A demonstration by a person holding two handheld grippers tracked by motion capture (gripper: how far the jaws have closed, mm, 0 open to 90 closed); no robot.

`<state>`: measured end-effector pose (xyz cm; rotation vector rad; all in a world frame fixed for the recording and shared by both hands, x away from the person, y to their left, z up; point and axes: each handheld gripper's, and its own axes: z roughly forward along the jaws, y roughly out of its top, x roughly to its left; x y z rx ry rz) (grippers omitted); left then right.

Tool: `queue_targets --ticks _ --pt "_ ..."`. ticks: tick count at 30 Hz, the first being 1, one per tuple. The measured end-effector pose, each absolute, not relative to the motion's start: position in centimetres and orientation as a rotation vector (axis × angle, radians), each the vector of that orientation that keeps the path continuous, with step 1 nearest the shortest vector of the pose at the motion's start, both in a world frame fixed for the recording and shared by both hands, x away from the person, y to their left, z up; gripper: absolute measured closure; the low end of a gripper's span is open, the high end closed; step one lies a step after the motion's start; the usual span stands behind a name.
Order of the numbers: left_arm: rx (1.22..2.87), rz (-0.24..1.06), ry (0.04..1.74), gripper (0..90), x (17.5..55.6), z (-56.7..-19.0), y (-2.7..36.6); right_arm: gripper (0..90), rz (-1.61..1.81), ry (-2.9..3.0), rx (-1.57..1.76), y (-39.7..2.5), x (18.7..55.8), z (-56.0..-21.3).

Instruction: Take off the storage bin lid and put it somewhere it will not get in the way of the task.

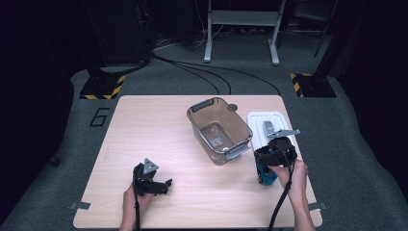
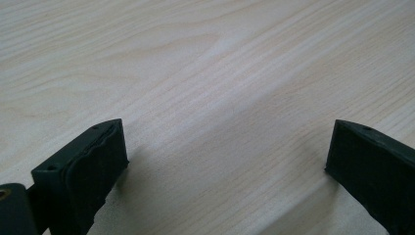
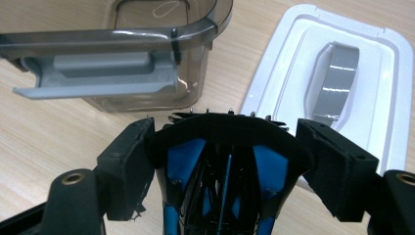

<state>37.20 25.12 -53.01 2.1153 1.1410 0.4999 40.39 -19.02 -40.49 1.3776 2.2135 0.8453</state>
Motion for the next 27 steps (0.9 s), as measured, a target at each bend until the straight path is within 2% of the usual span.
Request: queue_targets --ticks 27 --pt "2.105 0.502 1.147 1.6 37.2 -53.1 25.1 24.1 0.82 2.18 1.386 -19.5 44.4 -38.1"
